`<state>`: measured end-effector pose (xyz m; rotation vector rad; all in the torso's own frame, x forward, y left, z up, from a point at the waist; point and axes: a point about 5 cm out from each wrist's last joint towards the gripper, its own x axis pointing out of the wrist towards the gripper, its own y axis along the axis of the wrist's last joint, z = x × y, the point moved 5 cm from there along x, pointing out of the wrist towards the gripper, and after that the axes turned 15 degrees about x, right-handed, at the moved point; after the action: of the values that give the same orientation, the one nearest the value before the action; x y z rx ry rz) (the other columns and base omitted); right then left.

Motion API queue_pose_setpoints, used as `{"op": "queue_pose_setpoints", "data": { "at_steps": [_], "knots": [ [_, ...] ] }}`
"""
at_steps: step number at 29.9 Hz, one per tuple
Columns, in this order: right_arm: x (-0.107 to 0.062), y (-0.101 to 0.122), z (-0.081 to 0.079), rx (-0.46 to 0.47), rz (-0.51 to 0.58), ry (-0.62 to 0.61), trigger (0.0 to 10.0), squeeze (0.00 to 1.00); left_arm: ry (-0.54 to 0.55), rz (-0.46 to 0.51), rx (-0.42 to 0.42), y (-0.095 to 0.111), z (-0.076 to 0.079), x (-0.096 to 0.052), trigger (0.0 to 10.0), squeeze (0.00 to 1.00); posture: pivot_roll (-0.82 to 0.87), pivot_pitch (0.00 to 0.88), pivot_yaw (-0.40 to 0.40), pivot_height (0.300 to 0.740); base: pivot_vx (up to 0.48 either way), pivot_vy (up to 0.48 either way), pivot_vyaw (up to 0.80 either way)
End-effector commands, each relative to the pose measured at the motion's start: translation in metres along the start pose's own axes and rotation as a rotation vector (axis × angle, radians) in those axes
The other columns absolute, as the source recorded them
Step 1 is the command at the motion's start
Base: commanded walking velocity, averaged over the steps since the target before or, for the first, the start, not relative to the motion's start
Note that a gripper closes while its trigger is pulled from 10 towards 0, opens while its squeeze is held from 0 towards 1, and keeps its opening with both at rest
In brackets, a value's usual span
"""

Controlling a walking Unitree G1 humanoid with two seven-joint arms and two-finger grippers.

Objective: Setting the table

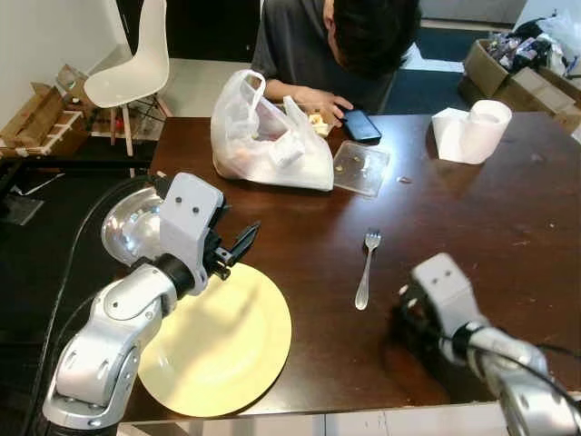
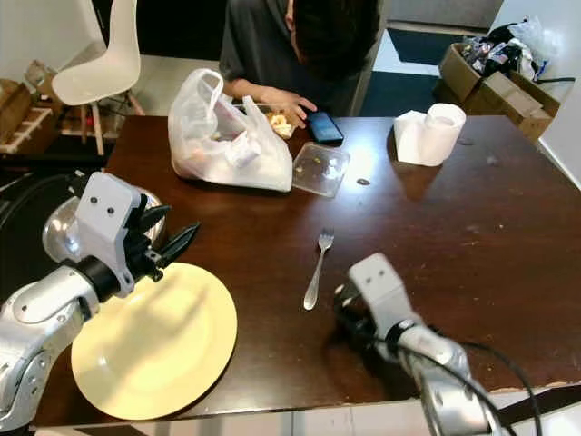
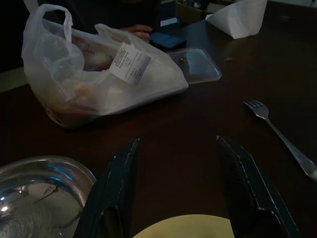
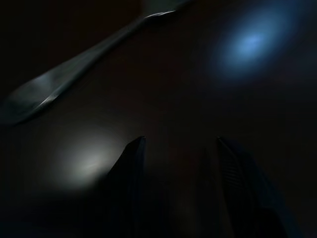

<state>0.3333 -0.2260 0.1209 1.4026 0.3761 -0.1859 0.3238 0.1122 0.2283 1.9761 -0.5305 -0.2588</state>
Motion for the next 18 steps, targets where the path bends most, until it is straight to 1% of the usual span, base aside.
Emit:
{"op": "queue_pose_setpoints", "data": {
  "at_steps": [1, 2, 4, 5, 6, 7, 8, 9, 10, 11, 12, 13, 14, 15, 18],
  "knots": [
    [0.008, 0.019, 0.01, 0.094, 0.102, -0.077, 10.0, 0.0, -0.01, 0.011, 0.0, 0.001, 0.003, 0.001, 10.0, 0.0, -0.01, 0.051, 0.076, 0.74, 0.0, 0.0, 0.0],
    [0.012, 0.031, 0.012, 0.149, 0.157, -0.101, 10.0, 0.0, -0.01, 0.012, -0.001, 0.001, 0.003, 0.002, 10.0, 0.0, -0.01, 0.051, 0.076, 0.74, 0.0, 0.0, 0.0],
    [0.021, 0.046, 0.006, 0.293, 0.235, -0.078, 10.0, 0.0, -0.014, 0.014, -0.001, 0.001, 0.004, 0.002, 10.0, 0.0, 0.0, 0.051, 0.081, 0.74, 0.0, 0.0, 0.0],
    [0.021, 0.046, 0.006, 0.293, 0.235, -0.078, 10.0, 0.0, -0.014, 0.014, -0.001, 0.001, 0.004, 0.002, 10.0, 0.0, 0.0, 0.051, 0.081, 0.74, 0.0, 0.0, 0.0],
    [0.029, 0.055, -0.002, 0.434, 0.281, -0.039, 10.0, 0.0, -0.02, 0.017, -0.001, 0.002, 0.005, 0.002, 10.0, 0.0, 0.01, 0.05, 0.085, 0.74, 0.0, 0.0, 0.0],
    [0.036, 0.062, -0.012, 0.513, 0.296, 0.012, 10.0, 0.0, -0.023, 0.018, 0.001, 0.002, 0.006, 0.001, 10.0, 0.0, 0.02, 0.051, 0.086, 0.74, 0.0, 0.0, 0.0],
    [0.04, 0.066, -0.02, 0.561, 0.302, 0.048, 10.0, 0.0, -0.024, 0.019, 0.003, 0.003, 0.006, 0.001, 10.0, 0.0, 0.02, 0.051, 0.086, 0.74, 0.0, 0.0, 0.0],
    [0.04, 0.066, -0.02, 0.561, 0.302, 0.048, 10.0, 0.0, -0.024, 0.019, 0.003, 0.003, 0.006, 0.001, 10.0, 0.0, 0.02, 0.051, 0.086, 0.74, 0.0, 0.0, 0.0],
    [0.053, 0.07, -0.04, 0.648, 0.26, 0.126, 10.0, 0.0, -0.02, 0.018, 0.008, 0.003, 0.004, 0.0, 10.0, 0.0, 0.05, 0.055, 0.08, 0.74, 0.0, 0.0, 0.0],
    [0.058, 0.067, -0.049, 0.659, 0.221, 0.149, 10.0, 0.0, -0.016, 0.015, 0.011, 0.003, 0.003, -0.001, 10.0, 0.0, 0.05, 0.057, 0.079, 0.74, 0.0, 0.0, 0.0],
    [0.058, 0.067, -0.049, 0.659, 0.221, 0.149, 10.0, 0.0, -0.016, 0.015, 0.011, 0.003, 0.003, -0.001, 10.0, 0.0, 0.05, 0.057, 0.079, 0.74, 0.0, 0.0, 0.0],
    [0.069, 0.053, -0.06, 0.641, 0.117, 0.129, 10.0, 0.0, -0.01, 0.008, 0.011, 0.001, 0.002, -0.003, 10.0, 0.0, 0.06, 0.061, 0.074, 0.74, 0.0, 0.0, 0.0],
    [0.072, 0.049, -0.061, 0.632, 0.092, 0.115, 10.0, 0.0, -0.009, 0.006, 0.011, 0.001, 0.002, -0.003, 10.0, 0.0, 0.06, 0.061, 0.074, 0.74, 0.0, 0.0, 0.0],
    [0.076, 0.042, -0.06, 0.62, 0.062, 0.063, 10.0, 0.0, -0.008, 0.003, 0.01, 0.0, 0.003, -0.004, 10.0, 0.0, 0.06, 0.069, 0.068, 0.74, 0.0, 0.0, 0.0],
    [0.082, 0.029, -0.055, 0.615, 0.023, -0.063, 10.0, 0.0, -0.007, -0.004, 0.005, -0.001, 0.005, -0.007, 10.0, 0.0, 0.06, 0.078, 0.059, 0.74, 0.0, 0.0, 0.0]
  ]
}}
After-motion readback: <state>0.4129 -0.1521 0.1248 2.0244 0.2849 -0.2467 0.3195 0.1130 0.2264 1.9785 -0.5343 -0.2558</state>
